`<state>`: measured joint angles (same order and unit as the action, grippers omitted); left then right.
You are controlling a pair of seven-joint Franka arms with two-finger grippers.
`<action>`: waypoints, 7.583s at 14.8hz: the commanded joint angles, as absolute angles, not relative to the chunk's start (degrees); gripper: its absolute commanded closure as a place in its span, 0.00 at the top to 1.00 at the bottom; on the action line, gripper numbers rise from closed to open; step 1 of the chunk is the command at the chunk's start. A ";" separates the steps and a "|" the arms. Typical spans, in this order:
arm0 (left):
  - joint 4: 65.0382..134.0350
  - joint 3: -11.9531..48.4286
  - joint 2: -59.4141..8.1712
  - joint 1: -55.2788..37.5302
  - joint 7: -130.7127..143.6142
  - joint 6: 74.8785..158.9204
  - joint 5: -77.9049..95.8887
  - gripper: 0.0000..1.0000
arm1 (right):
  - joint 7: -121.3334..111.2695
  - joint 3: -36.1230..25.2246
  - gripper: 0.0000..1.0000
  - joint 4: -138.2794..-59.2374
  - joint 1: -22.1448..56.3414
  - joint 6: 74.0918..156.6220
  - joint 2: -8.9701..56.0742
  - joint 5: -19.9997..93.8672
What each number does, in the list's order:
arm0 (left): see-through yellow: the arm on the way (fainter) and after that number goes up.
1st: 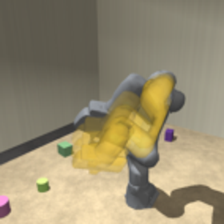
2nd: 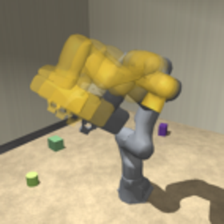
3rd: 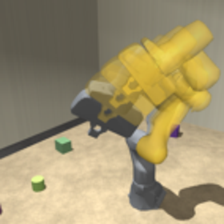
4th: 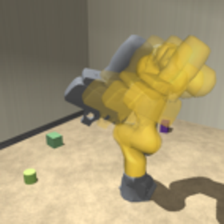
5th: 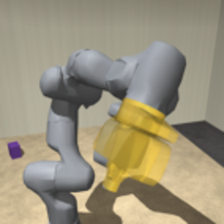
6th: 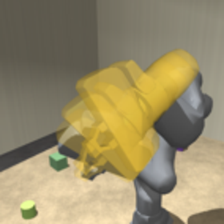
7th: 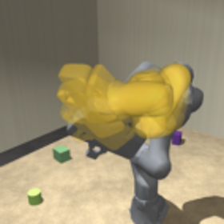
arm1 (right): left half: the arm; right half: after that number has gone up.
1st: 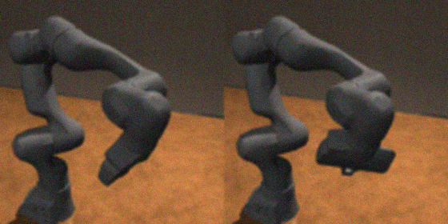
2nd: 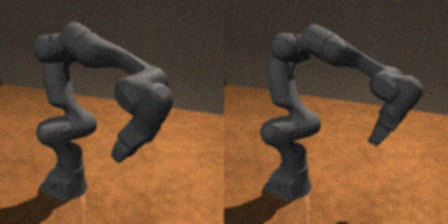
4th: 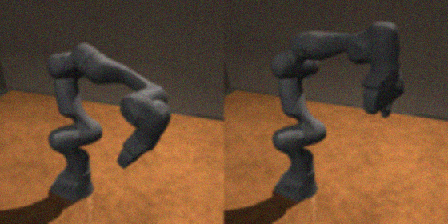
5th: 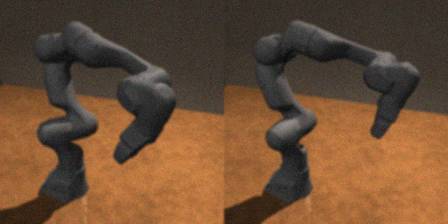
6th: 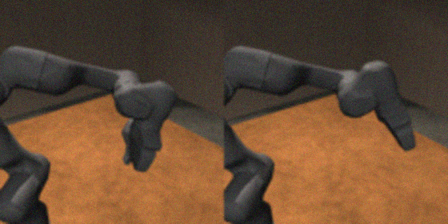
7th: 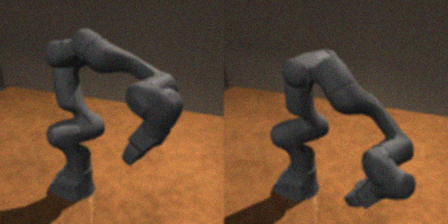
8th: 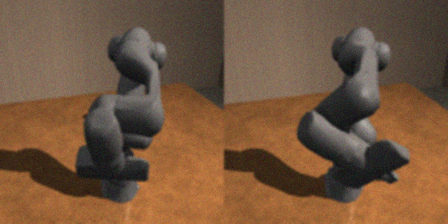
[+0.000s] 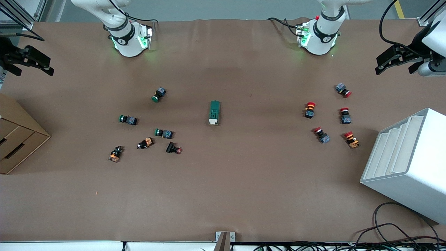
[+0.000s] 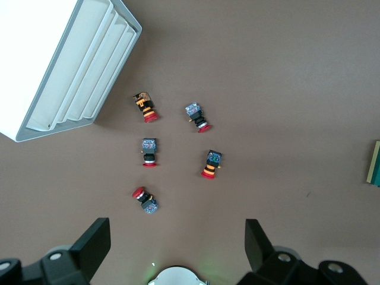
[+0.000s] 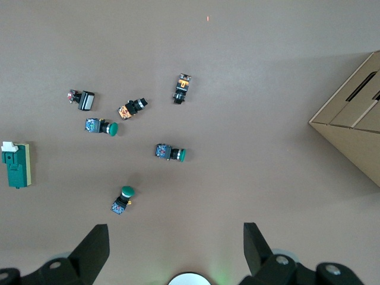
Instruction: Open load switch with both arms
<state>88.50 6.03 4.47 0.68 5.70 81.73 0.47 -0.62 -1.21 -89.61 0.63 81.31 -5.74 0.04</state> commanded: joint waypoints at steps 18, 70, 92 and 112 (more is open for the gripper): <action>101.05 35.51 -6.41 -5.60 52.61 109.92 -0.96 1.00 | -0.62 -0.97 1.00 -88.86 0.97 79.99 -6.42 -0.53; 107.49 27.95 -50.53 -50.27 149.15 107.32 -107.49 0.96 | 108.37 -0.88 1.00 -76.90 41.13 109.87 48.43 12.13; 107.49 26.54 -52.82 -53.00 149.68 106.17 -108.19 0.96 | 107.84 1.85 1.00 -72.60 42.28 89.04 45.79 12.30; 107.40 26.54 -53.17 -53.00 148.54 106.17 -108.02 0.99 | 107.84 1.58 1.00 -77.43 44.91 93.16 46.49 10.11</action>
